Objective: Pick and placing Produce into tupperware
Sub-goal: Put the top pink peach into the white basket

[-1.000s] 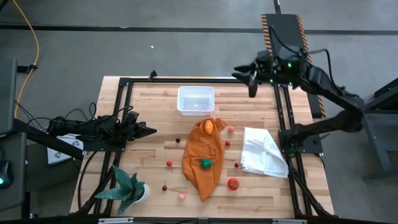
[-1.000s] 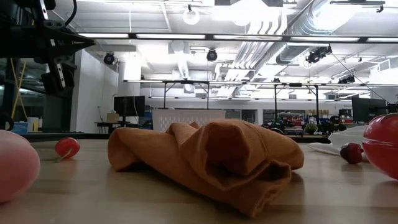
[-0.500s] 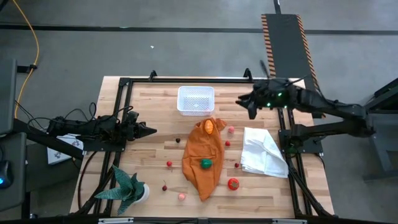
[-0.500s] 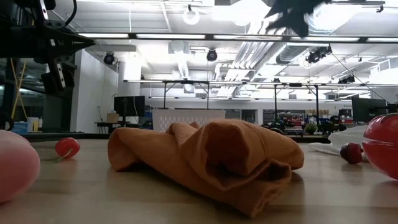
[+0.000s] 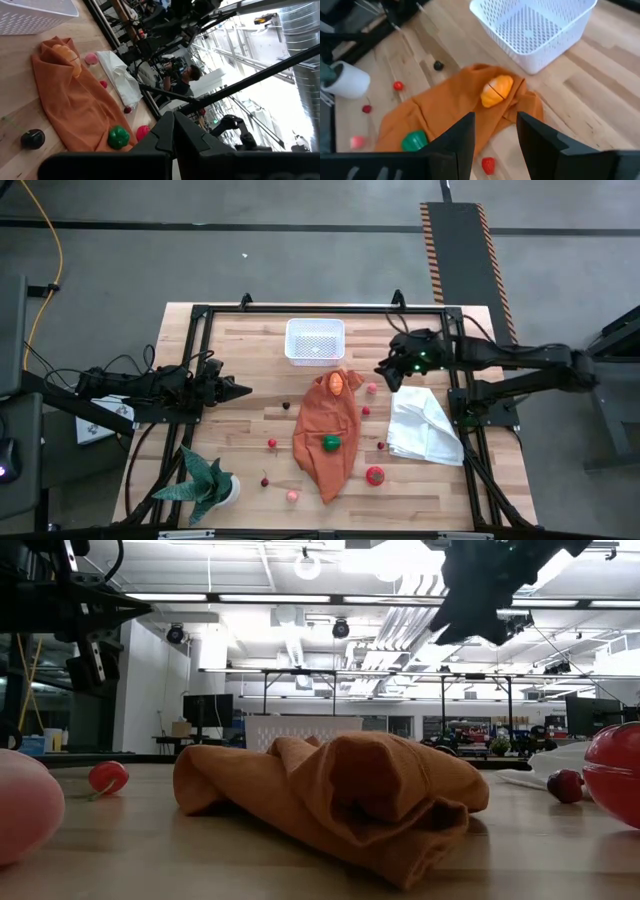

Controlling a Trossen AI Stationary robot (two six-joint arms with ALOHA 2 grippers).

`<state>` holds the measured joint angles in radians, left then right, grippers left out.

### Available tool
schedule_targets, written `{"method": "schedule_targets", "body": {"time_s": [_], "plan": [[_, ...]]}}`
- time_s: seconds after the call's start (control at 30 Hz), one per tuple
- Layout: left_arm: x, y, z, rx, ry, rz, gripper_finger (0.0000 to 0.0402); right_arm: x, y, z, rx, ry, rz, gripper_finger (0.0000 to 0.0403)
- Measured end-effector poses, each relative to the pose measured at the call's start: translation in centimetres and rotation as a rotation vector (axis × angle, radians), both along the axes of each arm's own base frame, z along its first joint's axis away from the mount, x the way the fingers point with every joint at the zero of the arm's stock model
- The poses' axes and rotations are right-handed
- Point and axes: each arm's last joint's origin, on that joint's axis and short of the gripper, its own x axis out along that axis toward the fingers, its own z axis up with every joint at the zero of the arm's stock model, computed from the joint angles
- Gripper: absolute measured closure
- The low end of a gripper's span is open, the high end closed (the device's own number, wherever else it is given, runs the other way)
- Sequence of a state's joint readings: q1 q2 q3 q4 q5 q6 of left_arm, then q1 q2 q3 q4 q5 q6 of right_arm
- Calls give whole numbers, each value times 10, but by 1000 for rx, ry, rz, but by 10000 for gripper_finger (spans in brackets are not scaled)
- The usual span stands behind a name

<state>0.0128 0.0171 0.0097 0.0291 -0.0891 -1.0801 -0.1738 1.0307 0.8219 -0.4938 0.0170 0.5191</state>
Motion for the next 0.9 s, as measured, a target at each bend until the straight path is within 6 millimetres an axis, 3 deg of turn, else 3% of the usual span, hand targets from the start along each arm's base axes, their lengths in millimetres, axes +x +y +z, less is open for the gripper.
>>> {"method": "schedule_targets", "body": {"time_s": [0.37,0.9], "plan": [[0,0,0,-1,0,0,401,20,-2,-37,99,215,20,270],[0,0,0,-1,0,0,401,25,-3,-47,192,256,-46,269]]}}
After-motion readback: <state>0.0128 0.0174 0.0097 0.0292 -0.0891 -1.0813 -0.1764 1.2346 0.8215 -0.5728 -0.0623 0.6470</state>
